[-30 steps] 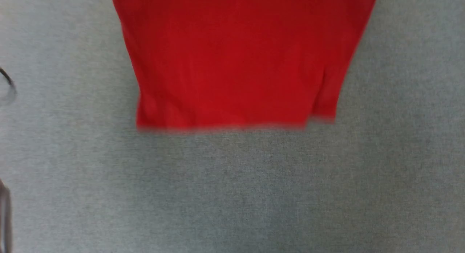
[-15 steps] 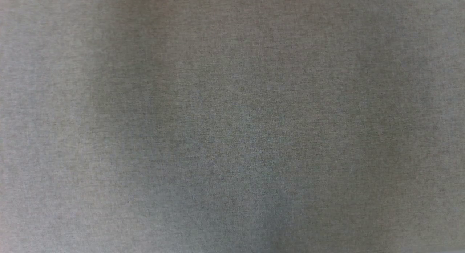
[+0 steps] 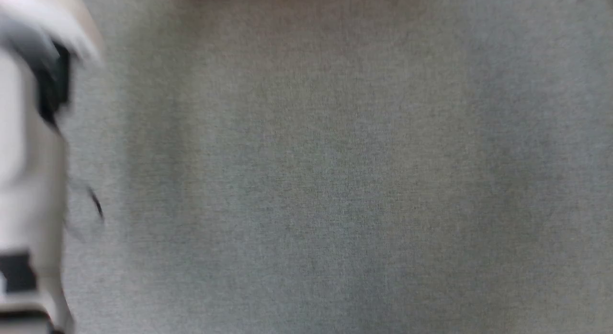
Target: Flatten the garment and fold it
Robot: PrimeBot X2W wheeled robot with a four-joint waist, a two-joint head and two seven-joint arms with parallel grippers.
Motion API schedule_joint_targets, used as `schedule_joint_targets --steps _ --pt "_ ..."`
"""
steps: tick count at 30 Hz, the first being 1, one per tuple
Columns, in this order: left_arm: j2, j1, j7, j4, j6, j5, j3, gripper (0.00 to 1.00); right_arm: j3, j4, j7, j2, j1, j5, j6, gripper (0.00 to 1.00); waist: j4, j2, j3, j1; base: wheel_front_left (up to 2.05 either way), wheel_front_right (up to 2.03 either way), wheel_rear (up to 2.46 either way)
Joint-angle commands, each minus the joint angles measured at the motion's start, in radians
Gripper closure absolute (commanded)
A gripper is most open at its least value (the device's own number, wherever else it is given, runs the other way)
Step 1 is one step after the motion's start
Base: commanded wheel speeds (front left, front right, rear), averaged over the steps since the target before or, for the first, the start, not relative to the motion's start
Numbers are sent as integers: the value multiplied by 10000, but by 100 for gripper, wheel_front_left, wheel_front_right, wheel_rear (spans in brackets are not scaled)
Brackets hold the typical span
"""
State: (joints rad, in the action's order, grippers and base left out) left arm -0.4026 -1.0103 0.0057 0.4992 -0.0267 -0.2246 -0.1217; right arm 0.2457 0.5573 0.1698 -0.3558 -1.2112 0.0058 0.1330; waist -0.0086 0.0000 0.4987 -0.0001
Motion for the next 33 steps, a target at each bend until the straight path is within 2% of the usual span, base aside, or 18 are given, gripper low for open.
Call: schedule_joint_targets --steps 1,5,12,17,22,27,33 --pt "117 1049 172 -49 142 -346 47 100 77 -131 -108 -42 989 447 -23 100 204 0 -898 1 0 0 0" --pt "327 3407 703 -546 330 -1057 165 100 180 -829 -186 -184 3224 1070 -23 100 291 0 -1786 1 0 0 0" --pt "946 7121 1899 -2286 134 -2218 321 100 -770 -2543 280 -139 7045 1615 -23 100 527 0 -2892 1 0 0 0" --pt "1343 9088 2352 -3497 -281 -2831 540 100 -1892 -3653 958 502 9283 1722 -23 100 583 0 -3298 1 0 0 0" --pt "1643 10387 2417 -4112 -567 -3091 587 100 -3065 -4434 1844 1508 10987 1528 -23 100 633 0 -3569 1 0 0 0" --pt "1848 11216 2402 -4345 -752 -3310 664 100 -3969 -4955 2686 2439 12173 1404 -23 100 607 0 -3721 1 0 0 0" --pt "1874 11792 2353 -4378 -882 -3348 694 100 -4932 -5143 3821 2968 13299 1336 -23 100 629 0 -3849 1 0 0 0"
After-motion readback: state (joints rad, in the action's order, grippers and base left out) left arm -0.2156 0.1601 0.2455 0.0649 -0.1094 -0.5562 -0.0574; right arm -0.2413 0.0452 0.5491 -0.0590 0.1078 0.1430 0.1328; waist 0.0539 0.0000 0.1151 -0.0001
